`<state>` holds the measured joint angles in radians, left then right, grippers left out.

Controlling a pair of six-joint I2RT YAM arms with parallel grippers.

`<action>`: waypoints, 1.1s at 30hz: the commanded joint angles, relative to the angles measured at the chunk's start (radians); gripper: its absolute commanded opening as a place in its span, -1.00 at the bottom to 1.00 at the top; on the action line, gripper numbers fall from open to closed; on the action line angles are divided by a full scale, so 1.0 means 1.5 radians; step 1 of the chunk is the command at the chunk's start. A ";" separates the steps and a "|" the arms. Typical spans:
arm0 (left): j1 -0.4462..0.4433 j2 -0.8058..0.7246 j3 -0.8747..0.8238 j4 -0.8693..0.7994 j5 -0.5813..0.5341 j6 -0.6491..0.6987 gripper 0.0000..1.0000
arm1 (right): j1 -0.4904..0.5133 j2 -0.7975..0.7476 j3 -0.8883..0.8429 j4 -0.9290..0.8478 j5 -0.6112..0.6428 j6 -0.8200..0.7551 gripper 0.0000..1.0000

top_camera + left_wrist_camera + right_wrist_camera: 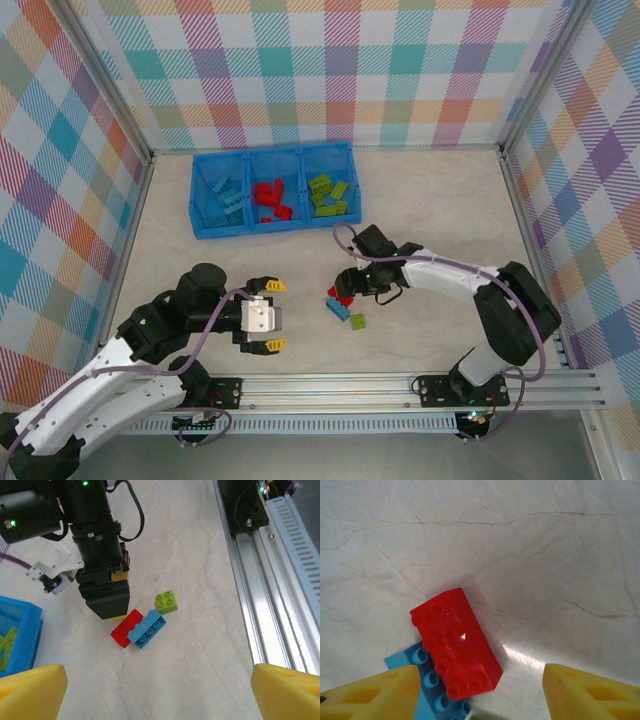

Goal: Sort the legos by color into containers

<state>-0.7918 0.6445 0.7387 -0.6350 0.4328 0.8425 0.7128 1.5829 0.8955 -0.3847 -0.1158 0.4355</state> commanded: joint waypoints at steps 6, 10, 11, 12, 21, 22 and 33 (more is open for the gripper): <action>-0.006 0.018 -0.010 0.020 0.001 0.024 0.91 | 0.006 0.052 -0.001 0.014 0.053 0.008 0.16; -0.007 0.006 -0.015 0.033 -0.009 0.015 0.91 | -0.024 0.007 -0.035 -0.003 0.114 0.045 0.16; -0.006 0.003 -0.017 0.035 -0.011 0.012 0.91 | -0.037 -0.014 -0.049 -0.003 0.121 0.053 0.15; -0.006 0.002 -0.017 0.037 -0.012 0.013 0.91 | -0.046 -0.035 -0.059 -0.003 0.128 0.055 0.15; -0.007 0.014 -0.020 0.043 -0.001 0.005 0.93 | -0.058 -0.142 -0.105 0.089 0.009 -0.009 0.42; -0.006 0.014 -0.020 0.041 0.001 0.006 0.94 | -0.058 -0.133 -0.102 0.092 0.002 -0.022 0.52; -0.006 0.012 -0.034 0.026 0.000 0.026 1.00 | -0.039 -0.005 -0.017 0.017 0.048 -0.226 0.57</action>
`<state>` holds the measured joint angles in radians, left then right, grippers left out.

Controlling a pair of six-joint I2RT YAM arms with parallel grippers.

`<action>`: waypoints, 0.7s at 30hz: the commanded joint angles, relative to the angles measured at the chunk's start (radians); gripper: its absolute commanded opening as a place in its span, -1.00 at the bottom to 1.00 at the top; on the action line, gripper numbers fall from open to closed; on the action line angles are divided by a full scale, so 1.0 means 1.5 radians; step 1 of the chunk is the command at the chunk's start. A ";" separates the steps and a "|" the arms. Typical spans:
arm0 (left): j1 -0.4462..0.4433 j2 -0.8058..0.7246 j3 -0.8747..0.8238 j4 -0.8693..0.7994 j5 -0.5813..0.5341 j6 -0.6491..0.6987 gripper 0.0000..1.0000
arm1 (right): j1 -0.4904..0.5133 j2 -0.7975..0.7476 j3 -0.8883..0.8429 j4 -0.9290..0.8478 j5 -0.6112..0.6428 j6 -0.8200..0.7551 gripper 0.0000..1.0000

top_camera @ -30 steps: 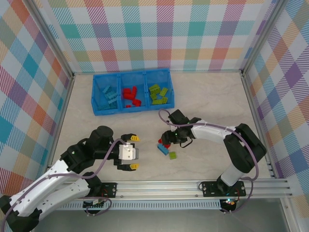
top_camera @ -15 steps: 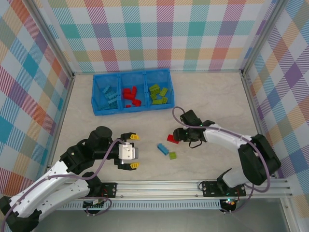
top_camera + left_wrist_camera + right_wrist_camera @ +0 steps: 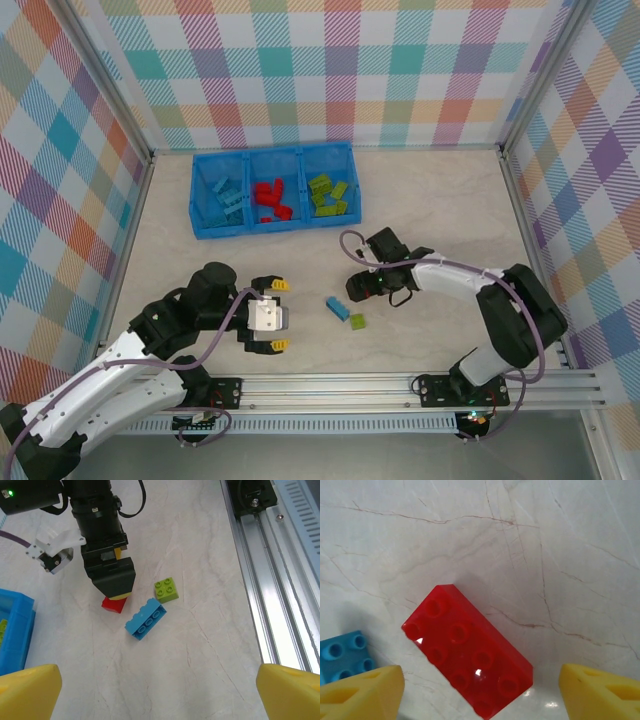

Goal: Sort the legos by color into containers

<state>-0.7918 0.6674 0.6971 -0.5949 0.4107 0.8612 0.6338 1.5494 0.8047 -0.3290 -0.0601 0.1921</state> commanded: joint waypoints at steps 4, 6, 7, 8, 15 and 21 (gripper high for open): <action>-0.005 -0.005 -0.009 -0.005 0.015 0.017 1.00 | 0.027 0.075 0.078 -0.043 0.015 -0.063 0.36; -0.004 -0.007 -0.013 -0.005 0.014 0.022 1.00 | 0.031 0.101 0.086 -0.051 0.017 -0.058 0.25; -0.003 -0.007 -0.014 -0.006 0.013 0.025 1.00 | 0.032 0.115 0.091 -0.058 0.020 -0.053 0.19; -0.002 -0.008 -0.017 -0.007 0.013 0.030 1.00 | 0.035 0.127 0.099 -0.068 0.028 -0.046 0.13; 0.005 -0.014 -0.027 0.000 0.021 0.040 1.00 | 0.038 0.103 0.097 -0.068 0.080 -0.009 -0.47; 0.013 -0.020 -0.038 0.034 -0.003 0.008 1.00 | 0.038 0.013 0.108 -0.032 0.084 0.009 -0.66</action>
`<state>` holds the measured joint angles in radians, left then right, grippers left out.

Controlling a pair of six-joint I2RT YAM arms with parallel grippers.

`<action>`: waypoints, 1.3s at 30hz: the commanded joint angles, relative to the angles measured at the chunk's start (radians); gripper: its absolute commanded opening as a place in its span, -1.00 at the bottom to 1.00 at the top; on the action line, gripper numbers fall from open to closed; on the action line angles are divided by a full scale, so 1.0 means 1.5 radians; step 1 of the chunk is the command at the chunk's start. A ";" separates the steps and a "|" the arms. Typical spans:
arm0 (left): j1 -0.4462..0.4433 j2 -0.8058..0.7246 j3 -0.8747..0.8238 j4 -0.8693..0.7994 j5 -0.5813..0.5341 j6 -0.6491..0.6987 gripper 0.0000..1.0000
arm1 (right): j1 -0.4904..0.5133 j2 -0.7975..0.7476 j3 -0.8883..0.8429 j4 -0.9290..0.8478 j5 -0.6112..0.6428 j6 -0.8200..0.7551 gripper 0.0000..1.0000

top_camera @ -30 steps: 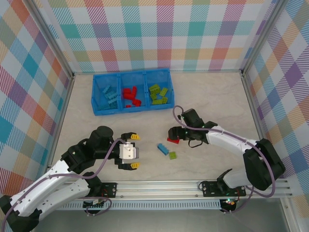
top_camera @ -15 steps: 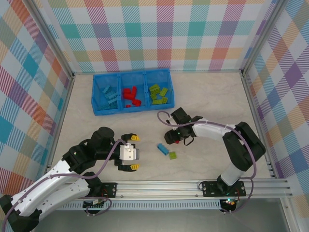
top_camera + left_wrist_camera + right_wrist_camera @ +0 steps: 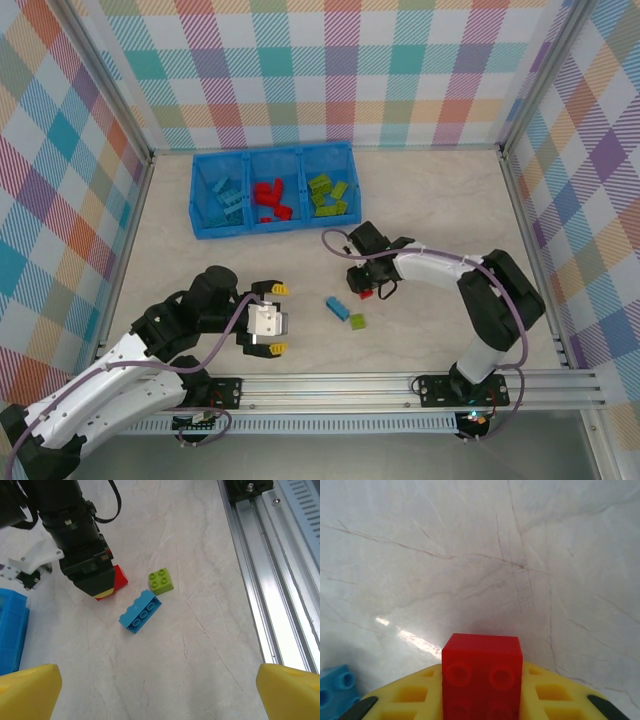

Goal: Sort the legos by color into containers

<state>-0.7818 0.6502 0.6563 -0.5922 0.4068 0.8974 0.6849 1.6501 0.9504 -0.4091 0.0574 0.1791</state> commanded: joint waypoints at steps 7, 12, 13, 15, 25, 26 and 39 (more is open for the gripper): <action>0.048 -0.034 0.012 0.140 -0.114 -0.203 1.00 | 0.009 -0.085 0.110 0.157 -0.048 0.047 -0.76; 0.095 -0.012 0.045 0.122 -0.258 -0.274 1.00 | 0.031 0.031 0.266 0.252 -0.057 0.051 -0.77; 0.098 -0.005 0.056 0.101 -0.269 -0.266 1.00 | 0.034 0.061 0.301 0.268 -0.043 0.044 -0.77; 0.099 -0.007 0.069 0.090 -0.277 -0.268 1.00 | 0.034 0.120 0.364 0.287 -0.010 0.030 -0.77; 0.110 -0.066 0.012 0.132 -0.234 -0.217 1.00 | 0.033 0.375 0.629 0.262 0.047 -0.036 -0.41; 0.111 -0.062 0.012 0.132 -0.234 -0.218 1.00 | 0.033 0.383 0.640 0.254 0.049 -0.039 -0.24; 0.114 -0.007 0.021 0.113 -0.173 -0.208 1.00 | 0.032 0.158 0.454 0.198 -0.003 -0.053 0.12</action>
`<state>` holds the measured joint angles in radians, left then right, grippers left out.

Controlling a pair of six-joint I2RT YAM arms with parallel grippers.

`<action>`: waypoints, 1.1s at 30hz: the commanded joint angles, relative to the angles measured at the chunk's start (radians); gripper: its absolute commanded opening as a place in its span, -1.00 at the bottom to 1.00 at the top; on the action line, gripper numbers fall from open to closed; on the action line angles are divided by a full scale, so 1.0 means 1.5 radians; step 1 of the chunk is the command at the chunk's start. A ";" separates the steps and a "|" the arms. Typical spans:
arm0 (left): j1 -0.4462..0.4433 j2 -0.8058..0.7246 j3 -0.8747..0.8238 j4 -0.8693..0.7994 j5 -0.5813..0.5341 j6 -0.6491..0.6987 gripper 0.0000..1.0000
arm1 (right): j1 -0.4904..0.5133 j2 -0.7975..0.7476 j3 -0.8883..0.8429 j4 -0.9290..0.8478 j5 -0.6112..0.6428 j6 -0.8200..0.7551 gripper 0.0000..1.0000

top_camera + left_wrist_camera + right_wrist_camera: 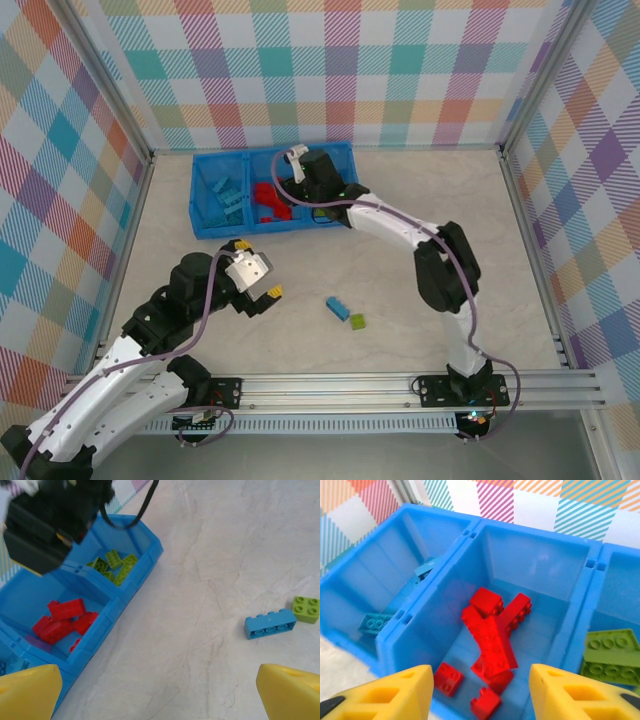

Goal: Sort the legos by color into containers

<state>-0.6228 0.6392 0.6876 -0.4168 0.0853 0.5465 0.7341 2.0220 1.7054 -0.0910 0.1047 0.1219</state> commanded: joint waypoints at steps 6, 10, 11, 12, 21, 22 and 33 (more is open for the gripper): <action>0.008 0.004 -0.009 -0.005 0.082 0.060 1.00 | 0.001 -0.319 -0.307 -0.065 -0.127 0.030 0.24; 0.008 0.017 -0.019 0.003 0.147 0.069 1.00 | 0.001 -0.479 -0.476 -0.121 -0.153 0.106 0.29; 0.008 0.030 -0.016 0.000 0.169 0.063 1.00 | 0.001 -0.523 -0.517 -0.138 -0.151 0.129 0.29; 0.008 0.044 -0.010 -0.003 0.186 0.054 1.00 | 0.001 -0.562 -0.548 -0.153 -0.150 0.153 0.29; -0.008 0.116 0.018 -0.027 0.261 0.059 1.00 | 0.053 -0.689 -0.709 -0.332 -0.116 0.369 0.29; -0.008 0.115 0.015 -0.028 0.267 0.069 1.00 | 0.071 -0.667 -0.706 -0.336 -0.095 0.371 0.31; -0.015 0.110 -0.016 -0.097 0.341 0.214 1.00 | 0.136 -0.389 -0.617 -0.276 -0.017 0.303 0.38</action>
<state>-0.6353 0.8120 0.6773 -0.5175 0.5415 0.7902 0.9237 1.3964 0.7311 -0.5339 0.0456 0.6094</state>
